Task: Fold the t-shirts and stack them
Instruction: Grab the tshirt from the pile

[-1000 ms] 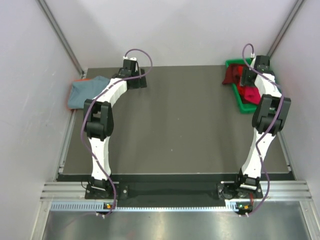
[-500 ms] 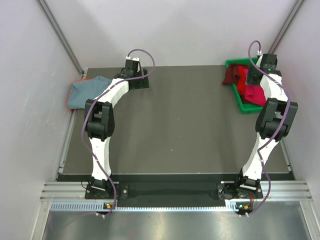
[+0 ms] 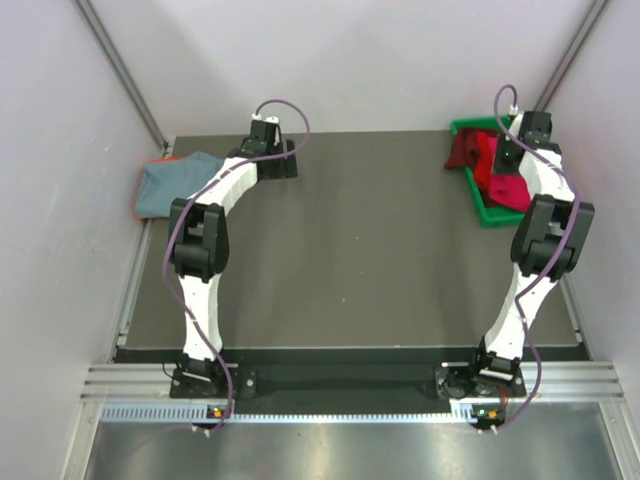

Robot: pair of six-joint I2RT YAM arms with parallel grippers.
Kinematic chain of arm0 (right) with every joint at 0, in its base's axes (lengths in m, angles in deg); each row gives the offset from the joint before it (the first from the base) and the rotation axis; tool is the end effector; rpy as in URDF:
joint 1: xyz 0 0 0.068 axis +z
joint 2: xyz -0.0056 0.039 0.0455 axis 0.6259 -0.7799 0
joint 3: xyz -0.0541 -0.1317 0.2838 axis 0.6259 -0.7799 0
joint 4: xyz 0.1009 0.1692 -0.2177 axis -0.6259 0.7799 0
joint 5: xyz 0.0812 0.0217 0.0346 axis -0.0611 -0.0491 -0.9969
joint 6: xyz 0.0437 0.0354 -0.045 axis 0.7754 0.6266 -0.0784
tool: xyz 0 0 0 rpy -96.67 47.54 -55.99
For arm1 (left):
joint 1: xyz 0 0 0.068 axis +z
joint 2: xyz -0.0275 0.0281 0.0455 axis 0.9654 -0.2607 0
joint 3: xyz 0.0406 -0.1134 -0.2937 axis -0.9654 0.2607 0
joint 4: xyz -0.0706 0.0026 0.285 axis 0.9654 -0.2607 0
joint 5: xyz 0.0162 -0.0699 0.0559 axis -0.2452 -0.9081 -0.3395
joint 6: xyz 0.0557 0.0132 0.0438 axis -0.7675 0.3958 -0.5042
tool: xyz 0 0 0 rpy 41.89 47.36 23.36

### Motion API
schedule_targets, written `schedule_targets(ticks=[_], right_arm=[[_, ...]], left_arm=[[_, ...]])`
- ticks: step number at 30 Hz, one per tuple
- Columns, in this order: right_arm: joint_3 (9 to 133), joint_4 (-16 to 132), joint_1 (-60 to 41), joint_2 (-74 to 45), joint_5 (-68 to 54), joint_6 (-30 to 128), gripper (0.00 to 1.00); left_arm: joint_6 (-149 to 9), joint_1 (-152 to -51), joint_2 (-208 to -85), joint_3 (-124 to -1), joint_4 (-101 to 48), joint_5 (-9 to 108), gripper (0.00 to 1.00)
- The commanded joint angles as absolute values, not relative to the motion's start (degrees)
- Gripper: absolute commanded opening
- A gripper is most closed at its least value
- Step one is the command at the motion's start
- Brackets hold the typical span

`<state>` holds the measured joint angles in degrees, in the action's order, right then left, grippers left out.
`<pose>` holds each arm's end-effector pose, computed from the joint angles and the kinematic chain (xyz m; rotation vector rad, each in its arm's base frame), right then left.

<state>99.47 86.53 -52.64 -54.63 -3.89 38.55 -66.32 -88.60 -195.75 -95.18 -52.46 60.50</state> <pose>0.5409 -0.1294 0.2590 0.1764 2.3686 -0.0626 0.5597 -0.1334 0.2413 -0.0569 2.3306 -0.1949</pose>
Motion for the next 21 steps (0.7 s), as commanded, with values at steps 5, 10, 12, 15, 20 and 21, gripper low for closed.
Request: schedule_targets(ticks=[5, 10, 12, 15, 20, 21], right_arm=[[101.2, 85.2, -53.2, -54.3, -6.6, 37.5, 0.17], [101.1, 85.1, -53.6, -51.8, -6.1, 37.1, 0.00], [102.0, 85.1, -53.5, -50.4, -5.5, 37.5, 0.00], [104.3, 85.4, -53.3, -47.7, -6.1, 38.0, 0.00], [107.1, 86.6, -48.7, -41.5, -8.2, 36.0, 0.00], [107.2, 87.0, -47.5, -40.4, -8.4, 35.5, 0.00]], left_arm=[[-67.9, -88.7, -191.9, -94.8, -50.9, 61.6, 0.84], [-68.6, -88.7, -191.7, -94.8, -50.8, 61.8, 0.84], [-68.6, -88.7, -191.6, -94.8, -50.7, 62.2, 0.84], [-69.4, -88.6, -191.5, -94.8, -50.6, 62.7, 0.84], [-74.6, -88.0, -189.8, -95.9, -51.9, 60.9, 0.93], [-75.8, -87.8, -190.0, -96.8, -53.3, 60.5, 0.95]])
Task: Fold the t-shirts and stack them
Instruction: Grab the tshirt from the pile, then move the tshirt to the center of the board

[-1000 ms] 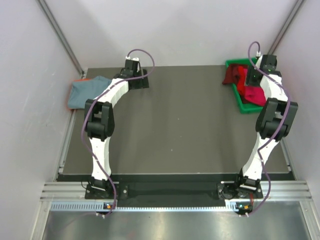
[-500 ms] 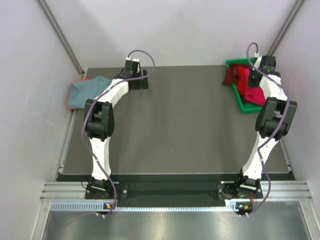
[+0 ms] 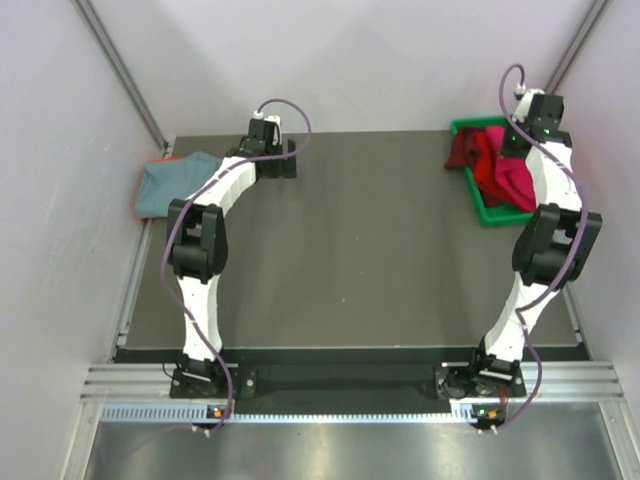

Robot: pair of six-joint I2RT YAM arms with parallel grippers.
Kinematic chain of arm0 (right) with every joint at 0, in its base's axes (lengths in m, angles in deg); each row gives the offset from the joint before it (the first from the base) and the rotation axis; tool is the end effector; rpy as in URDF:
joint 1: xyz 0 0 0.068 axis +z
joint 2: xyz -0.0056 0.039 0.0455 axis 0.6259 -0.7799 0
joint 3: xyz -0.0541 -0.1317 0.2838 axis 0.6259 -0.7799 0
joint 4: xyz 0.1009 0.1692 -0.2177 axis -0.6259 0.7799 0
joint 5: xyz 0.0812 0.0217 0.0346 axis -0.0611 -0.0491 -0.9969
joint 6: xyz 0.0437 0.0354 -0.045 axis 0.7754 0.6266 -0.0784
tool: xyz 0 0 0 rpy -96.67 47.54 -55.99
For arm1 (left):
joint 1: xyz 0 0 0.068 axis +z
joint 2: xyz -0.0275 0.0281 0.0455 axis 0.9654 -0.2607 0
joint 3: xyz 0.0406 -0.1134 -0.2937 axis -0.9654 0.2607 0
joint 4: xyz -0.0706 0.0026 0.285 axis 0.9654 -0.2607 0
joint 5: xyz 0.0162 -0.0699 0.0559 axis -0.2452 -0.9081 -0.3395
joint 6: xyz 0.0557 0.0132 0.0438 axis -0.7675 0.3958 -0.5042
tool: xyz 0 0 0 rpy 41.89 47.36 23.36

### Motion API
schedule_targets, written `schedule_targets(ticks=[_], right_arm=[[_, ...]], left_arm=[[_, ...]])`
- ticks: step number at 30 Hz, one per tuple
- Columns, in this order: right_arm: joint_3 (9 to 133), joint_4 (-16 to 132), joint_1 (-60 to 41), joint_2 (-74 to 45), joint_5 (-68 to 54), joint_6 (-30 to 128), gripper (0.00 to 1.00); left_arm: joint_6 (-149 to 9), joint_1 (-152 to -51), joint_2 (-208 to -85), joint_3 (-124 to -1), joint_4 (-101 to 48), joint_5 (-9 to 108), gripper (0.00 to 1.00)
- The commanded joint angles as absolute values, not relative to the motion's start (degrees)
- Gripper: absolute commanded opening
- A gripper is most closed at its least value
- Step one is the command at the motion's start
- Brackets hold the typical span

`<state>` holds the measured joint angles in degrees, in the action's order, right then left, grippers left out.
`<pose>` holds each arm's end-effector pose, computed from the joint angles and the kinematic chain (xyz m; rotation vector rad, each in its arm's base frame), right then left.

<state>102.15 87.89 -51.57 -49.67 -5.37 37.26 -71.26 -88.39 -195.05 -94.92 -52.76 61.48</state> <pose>0.5309 -0.1149 0.3206 0.1027 2.2617 -0.0554 0.5578 -0.1297 0.2458 0.0305 2.3232 -0.1308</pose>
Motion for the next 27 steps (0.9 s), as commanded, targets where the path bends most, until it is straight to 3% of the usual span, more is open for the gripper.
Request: schedule_targets(ticks=[1, 7, 11, 14, 16, 17, 18, 19, 20, 27], right_arm=[[107.0, 87.2, -46.2, -38.5, -8.8, 35.0, 0.00], [104.0, 90.1, -32.5, -32.6, -10.1, 32.0, 0.00], [109.1, 94.3, -23.8, -33.8, -16.6, 33.6, 0.00], [110.7, 94.9, -24.1, -32.9, -16.9, 38.1, 0.00], [105.0, 93.4, -25.3, -30.9, -12.8, 38.6, 0.00], [102.5, 93.0, -27.0, -30.5, -11.4, 39.1, 0.37], [98.0, 92.2, -28.2, -30.3, -10.6, 39.7, 0.64], [96.3, 92.1, -29.0, -30.6, -10.5, 40.1, 0.79], [94.9, 92.1, -29.9, -30.7, -10.5, 39.7, 0.87], [94.5, 93.0, -22.2, -32.9, -13.7, 30.7, 0.78]], left_arm=[[-77.3, -87.5, -190.1, -98.5, -55.6, 61.2, 0.99], [-74.6, -83.4, -191.1, -107.3, -66.5, 64.6, 0.99], [-70.2, -77.1, -186.0, -103.0, -64.4, 55.6, 0.99], [-71.2, -75.3, -184.7, -102.8, -64.6, 55.3, 0.99], [-73.4, -75.3, -184.1, -102.1, -64.4, 55.9, 0.99], [-73.7, -75.3, -183.5, -101.9, -64.3, 55.8, 0.99], [-74.0, -75.3, -183.4, -101.4, -64.3, 55.2, 0.99], [-74.1, -75.2, -183.2, -101.1, -65.1, 53.9, 0.99], [-74.1, -75.3, -182.8, -100.7, -65.4, 52.8, 0.99], [-72.8, -75.3, -178.7, -88.6, -65.2, 44.3, 0.95]])
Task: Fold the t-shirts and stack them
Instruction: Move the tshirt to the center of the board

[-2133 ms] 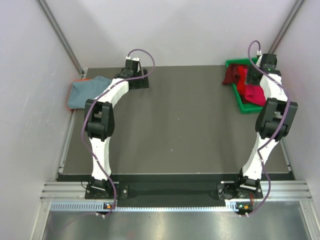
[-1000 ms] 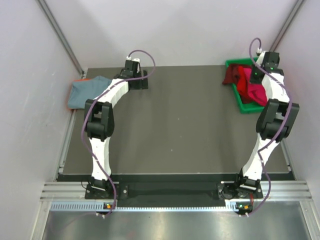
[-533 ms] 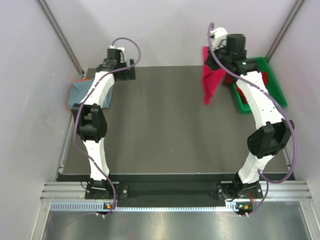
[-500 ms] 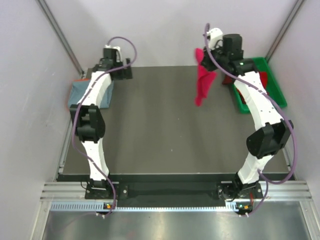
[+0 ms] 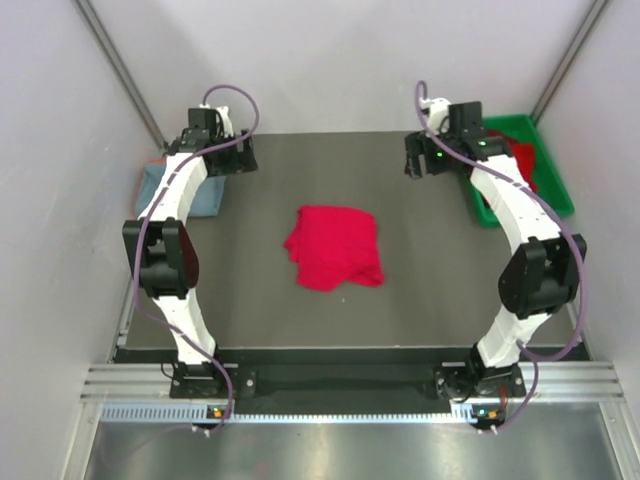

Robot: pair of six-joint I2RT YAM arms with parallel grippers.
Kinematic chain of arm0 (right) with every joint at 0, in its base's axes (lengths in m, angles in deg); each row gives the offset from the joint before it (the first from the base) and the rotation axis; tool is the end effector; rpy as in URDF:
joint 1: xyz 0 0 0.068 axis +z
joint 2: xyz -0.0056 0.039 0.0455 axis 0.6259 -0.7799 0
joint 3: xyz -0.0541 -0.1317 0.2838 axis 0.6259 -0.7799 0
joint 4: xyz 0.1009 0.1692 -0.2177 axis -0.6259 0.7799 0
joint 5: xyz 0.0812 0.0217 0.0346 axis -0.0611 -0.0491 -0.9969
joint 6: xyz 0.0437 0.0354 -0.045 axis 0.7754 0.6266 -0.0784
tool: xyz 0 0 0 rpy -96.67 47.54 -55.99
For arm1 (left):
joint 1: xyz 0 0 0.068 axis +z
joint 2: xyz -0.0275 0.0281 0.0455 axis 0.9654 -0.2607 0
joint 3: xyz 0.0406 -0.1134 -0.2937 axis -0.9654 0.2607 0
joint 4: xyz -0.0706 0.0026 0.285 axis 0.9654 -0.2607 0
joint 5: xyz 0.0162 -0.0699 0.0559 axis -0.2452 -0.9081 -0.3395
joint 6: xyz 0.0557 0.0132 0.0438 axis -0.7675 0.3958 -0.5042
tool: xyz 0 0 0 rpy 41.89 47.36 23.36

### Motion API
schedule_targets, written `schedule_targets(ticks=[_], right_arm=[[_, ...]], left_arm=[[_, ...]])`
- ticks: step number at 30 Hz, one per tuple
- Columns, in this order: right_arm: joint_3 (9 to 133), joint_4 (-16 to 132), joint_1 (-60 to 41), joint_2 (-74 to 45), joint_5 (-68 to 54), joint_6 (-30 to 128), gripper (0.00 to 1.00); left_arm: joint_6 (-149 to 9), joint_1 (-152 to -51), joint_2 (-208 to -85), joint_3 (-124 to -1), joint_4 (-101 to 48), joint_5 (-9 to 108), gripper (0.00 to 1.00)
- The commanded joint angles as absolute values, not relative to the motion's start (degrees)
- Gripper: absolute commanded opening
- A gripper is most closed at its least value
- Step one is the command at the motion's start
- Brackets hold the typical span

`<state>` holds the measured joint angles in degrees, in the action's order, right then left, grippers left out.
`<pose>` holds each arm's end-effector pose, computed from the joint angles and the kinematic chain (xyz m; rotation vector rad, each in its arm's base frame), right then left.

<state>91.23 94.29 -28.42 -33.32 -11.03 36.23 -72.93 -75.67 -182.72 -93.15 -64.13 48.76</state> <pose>0.4450 0.0929 0.3732 -0.4260 2.2414 0.2626 0.5133 -0.0161 0.3281 -0.0835 2.3380 -0.2616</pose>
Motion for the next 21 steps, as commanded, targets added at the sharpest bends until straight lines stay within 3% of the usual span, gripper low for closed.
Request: schedule_targets(ticks=[1, 11, 21], right_arm=[[95.1, 93.3, -20.2, -33.9, -14.7, 26.9, 0.77], [95.9, 97.9, -2.5, -41.7, -30.3, 18.5, 0.65], [89.6, 97.3, 9.2, -46.6, -28.7, 16.9, 0.59]], left_arm=[[-72.7, -75.4, -178.1, -87.4, -65.0, 44.8, 0.95], [-75.4, -75.3, -173.4, -85.4, -66.5, 52.6, 0.92], [-75.6, -75.3, -169.6, -82.4, -66.2, 53.7, 0.93]])
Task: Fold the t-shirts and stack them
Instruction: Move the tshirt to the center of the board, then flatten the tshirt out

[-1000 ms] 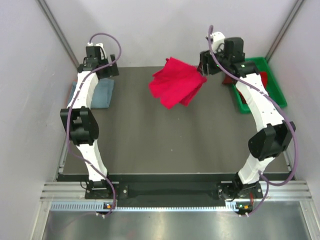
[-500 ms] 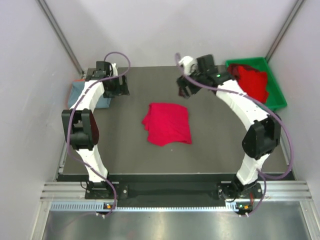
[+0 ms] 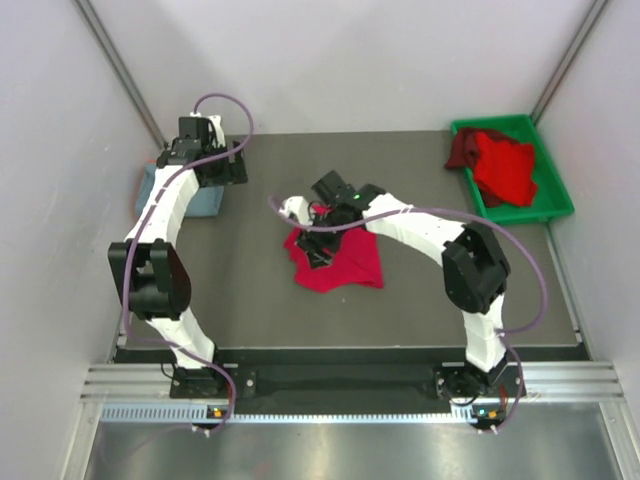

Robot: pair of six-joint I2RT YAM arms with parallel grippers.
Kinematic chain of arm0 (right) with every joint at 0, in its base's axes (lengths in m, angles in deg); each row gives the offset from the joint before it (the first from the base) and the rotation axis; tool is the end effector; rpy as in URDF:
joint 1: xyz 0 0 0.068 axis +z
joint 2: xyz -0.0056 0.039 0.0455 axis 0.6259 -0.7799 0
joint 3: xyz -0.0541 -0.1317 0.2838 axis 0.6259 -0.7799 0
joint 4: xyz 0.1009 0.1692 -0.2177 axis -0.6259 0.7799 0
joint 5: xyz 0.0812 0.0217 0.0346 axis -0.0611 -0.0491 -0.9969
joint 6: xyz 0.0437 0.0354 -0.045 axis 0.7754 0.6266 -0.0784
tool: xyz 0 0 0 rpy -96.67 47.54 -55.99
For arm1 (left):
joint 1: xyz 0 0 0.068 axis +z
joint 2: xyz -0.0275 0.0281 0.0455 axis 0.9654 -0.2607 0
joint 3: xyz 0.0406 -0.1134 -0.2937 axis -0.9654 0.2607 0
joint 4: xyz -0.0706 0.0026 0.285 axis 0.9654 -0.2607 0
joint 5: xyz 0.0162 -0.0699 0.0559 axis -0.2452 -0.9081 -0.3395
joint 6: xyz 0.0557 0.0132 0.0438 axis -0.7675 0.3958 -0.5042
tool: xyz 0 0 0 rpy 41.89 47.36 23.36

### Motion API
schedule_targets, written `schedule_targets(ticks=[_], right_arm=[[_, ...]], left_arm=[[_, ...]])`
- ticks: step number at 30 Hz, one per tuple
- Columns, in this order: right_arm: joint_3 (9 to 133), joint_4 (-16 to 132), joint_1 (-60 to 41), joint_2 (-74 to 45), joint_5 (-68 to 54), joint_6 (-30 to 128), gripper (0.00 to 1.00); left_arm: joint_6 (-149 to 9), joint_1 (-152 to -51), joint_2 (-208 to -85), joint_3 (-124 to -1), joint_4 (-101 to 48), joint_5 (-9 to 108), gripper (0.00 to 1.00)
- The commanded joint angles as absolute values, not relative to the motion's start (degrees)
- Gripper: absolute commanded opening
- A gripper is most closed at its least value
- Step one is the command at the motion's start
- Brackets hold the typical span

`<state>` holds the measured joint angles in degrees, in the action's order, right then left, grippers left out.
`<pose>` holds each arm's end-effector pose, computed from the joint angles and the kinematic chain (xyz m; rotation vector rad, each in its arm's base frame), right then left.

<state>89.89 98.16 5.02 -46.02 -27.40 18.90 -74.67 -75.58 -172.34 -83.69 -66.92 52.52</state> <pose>0.3329 0.3571 0.2629 -1.5814 2.0610 0.7545 0.4564 -0.0107 0.3448 -0.0857 2.3696 -0.1684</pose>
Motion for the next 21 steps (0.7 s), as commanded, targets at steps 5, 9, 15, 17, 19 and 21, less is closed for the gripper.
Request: schedule_targets(ticks=[5, 9, 15, 17, 19, 21], right_arm=[[88.8, 95.6, 14.9, -48.2, -27.9, 16.1, 0.57], [87.9, 94.2, 17.4, -49.4, -25.7, 16.9, 0.56], [86.3, 91.0, 18.6, -52.5, -20.7, 19.2, 0.54], [85.7, 89.4, 18.6, -52.8, -17.5, 19.0, 0.53], [85.5, 88.1, 18.6, -53.3, -14.2, 19.0, 0.52], [86.0, 87.9, 18.6, -54.4, -12.6, 19.0, 0.51]], left_arm=[[-76.1, -75.3, -167.1, -80.7, -65.6, 54.9, 0.93], [-75.6, -75.3, -165.5, -79.9, -65.7, 54.4, 0.93], [-75.2, -75.3, -162.3, -77.9, -65.6, 54.1, 0.93], [-75.2, -75.3, -160.7, -76.7, -65.4, 54.2, 0.93], [-75.2, -75.3, -159.2, -75.8, -65.3, 54.2, 0.93], [-74.9, -75.3, -158.4, -74.5, -65.4, 54.1, 0.93]])
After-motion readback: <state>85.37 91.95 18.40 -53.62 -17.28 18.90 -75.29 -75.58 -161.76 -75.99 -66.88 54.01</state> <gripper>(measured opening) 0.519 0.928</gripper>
